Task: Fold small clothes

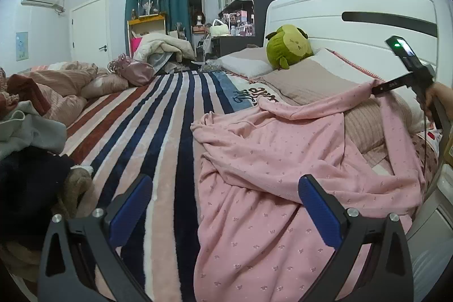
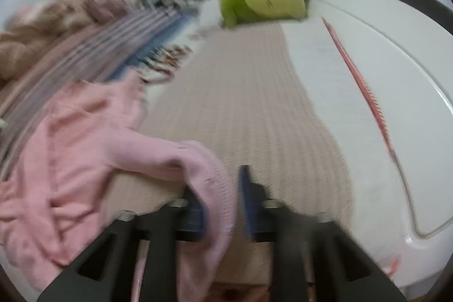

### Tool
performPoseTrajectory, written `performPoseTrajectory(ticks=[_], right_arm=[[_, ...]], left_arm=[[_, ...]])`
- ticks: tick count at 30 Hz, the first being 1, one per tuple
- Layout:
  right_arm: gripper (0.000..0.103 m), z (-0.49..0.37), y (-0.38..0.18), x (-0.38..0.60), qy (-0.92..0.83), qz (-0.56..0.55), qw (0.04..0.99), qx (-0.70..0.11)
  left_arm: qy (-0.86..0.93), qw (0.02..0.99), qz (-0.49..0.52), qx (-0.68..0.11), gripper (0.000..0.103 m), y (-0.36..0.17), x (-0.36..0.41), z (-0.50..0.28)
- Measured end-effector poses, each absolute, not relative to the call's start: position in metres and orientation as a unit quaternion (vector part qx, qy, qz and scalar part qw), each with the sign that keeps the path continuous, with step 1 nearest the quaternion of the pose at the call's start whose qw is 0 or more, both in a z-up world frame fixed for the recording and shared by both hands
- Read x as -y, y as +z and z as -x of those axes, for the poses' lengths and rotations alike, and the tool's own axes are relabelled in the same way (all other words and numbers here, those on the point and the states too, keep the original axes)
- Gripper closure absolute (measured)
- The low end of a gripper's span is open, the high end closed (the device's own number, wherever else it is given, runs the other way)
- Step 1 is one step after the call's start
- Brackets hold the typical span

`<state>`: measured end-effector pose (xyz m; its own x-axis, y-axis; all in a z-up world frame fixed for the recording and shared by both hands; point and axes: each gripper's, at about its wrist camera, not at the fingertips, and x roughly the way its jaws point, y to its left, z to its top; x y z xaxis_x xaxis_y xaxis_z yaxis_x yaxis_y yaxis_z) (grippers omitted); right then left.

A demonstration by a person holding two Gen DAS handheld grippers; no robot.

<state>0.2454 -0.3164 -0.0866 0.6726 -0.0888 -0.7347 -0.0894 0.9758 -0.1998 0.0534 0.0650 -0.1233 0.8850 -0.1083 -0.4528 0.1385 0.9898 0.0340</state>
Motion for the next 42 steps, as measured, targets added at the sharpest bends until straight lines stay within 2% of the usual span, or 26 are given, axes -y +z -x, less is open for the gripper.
performPoseTrajectory(ticks=[1, 5, 7, 10, 14, 16, 18, 20, 21, 23, 28, 31, 34, 35, 36, 40, 42], right_arm=[[0.055, -0.251, -0.087, 0.317, -0.012, 0.125, 0.904, -0.409], [0.044, -0.245, -0.065, 0.293, 0.011, 0.159, 0.913, -0.375], [0.031, -0.242, -0.053, 0.264, 0.075, 0.168, 0.913, -0.363], [0.025, -0.244, -0.052, 0.217, 0.128, 0.219, 0.892, -0.374], [0.028, -0.263, -0.065, 0.192, 0.119, 0.250, 0.870, -0.408], [0.044, -0.277, -0.072, 0.206, 0.063, 0.271, 0.868, -0.411], [0.047, -0.290, -0.076, 0.239, -0.011, 0.276, 0.865, -0.420], [0.043, -0.301, -0.083, 0.276, -0.075, 0.283, 0.846, -0.445], [0.035, -0.302, -0.084, 0.292, -0.081, 0.269, 0.839, -0.465], [0.033, -0.295, -0.075, 0.304, -0.068, 0.236, 0.842, -0.480], [0.023, -0.253, -0.042, 0.270, 0.011, 0.217, 0.854, -0.473], [0.023, -0.244, -0.030, 0.241, 0.067, 0.193, 0.864, -0.461], [0.023, -0.266, -0.037, 0.198, 0.113, 0.192, 0.866, -0.448], [0.023, -0.276, -0.045, 0.185, 0.122, 0.198, 0.866, -0.443], [0.023, -0.291, -0.055, 0.168, 0.131, 0.205, 0.864, -0.441], [0.023, -0.346, -0.111, 0.130, 0.139, 0.228, 0.843, -0.467], [0.025, -0.372, -0.144, 0.117, 0.135, 0.242, 0.826, -0.490]], left_arm=[[-0.065, 0.970, -0.031, -0.234, 0.001, -0.124, -0.066, -0.056], [-0.076, 0.966, -0.018, -0.247, 0.001, -0.121, -0.076, -0.077], [-0.083, 0.965, 0.008, -0.248, 0.001, -0.113, -0.088, -0.100], [-0.090, 0.961, 0.037, -0.260, 0.001, -0.106, -0.106, -0.147], [-0.084, 0.953, 0.028, -0.288, 0.001, -0.110, -0.119, -0.208], [-0.085, 0.946, 0.038, -0.309, 0.001, -0.118, -0.126, -0.238], [-0.087, 0.941, 0.047, -0.325, 0.001, -0.125, -0.131, -0.265], [-0.087, 0.938, 0.045, -0.334, 0.001, -0.129, -0.131, -0.284], [-0.095, 0.935, 0.039, -0.341, 0.001, -0.132, -0.128, -0.298], [-0.114, 0.928, 0.031, -0.353, 0.001, -0.138, -0.124, -0.318], [-0.140, 0.911, 0.039, -0.386, 0.001, -0.159, -0.121, -0.356], [-0.158, 0.902, 0.049, -0.399, 0.002, -0.174, -0.119, -0.371], [-0.167, 0.893, 0.061, -0.413, 0.009, -0.188, -0.115, -0.381], [-0.171, 0.890, 0.065, -0.417, 0.015, -0.192, -0.113, -0.383], [-0.178, 0.885, 0.069, -0.425, 0.020, -0.198, -0.112, -0.385], [-0.176, 0.885, 0.056, -0.427, 0.030, -0.204, -0.109, -0.387], [-0.172, 0.887, 0.049, -0.425, 0.050, -0.204, -0.106, -0.387]])
